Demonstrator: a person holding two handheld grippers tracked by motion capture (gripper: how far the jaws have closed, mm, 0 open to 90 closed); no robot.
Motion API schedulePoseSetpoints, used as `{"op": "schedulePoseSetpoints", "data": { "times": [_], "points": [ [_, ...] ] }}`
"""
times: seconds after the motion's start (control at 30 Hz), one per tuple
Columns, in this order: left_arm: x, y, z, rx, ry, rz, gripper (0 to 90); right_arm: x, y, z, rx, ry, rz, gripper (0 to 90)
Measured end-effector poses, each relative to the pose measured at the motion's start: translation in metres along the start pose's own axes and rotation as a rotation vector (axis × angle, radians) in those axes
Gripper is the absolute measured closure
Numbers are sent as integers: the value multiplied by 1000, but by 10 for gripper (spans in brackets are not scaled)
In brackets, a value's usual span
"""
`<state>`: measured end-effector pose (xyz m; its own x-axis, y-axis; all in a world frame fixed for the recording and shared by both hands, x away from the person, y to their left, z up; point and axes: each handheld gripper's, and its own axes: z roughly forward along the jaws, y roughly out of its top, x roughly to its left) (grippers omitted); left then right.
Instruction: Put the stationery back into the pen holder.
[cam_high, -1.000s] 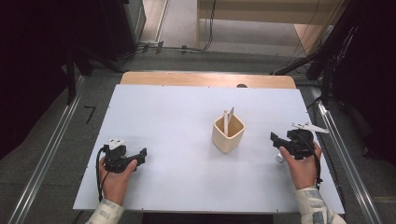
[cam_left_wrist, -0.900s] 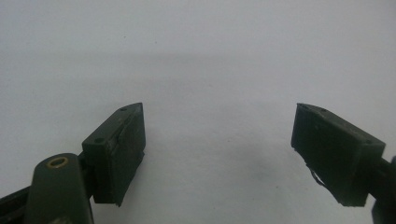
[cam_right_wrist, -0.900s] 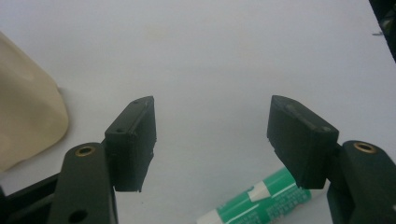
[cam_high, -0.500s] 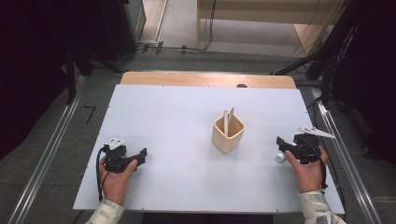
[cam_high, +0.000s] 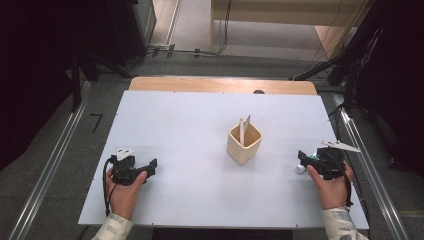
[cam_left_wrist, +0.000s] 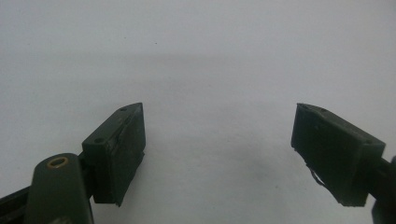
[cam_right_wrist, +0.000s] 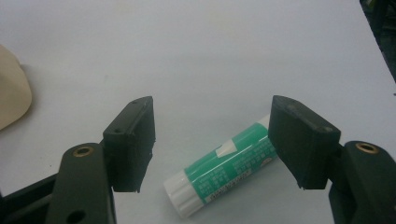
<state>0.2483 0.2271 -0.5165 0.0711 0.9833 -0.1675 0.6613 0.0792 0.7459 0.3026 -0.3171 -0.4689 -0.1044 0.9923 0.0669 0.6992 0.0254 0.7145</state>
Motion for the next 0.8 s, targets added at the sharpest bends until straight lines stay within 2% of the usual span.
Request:
{"op": "schedulePoseSetpoints", "data": {
  "times": [0.53, 0.8],
  "points": [
    [0, 0, 0, -1, 0, 0, 187, -2, -7, 5, 11, -31, 5, 305],
    [0, 0, 0, 0, -1, 0, 187, -7, -10, 13, 21, -41, 29, 306]
  ]
}}
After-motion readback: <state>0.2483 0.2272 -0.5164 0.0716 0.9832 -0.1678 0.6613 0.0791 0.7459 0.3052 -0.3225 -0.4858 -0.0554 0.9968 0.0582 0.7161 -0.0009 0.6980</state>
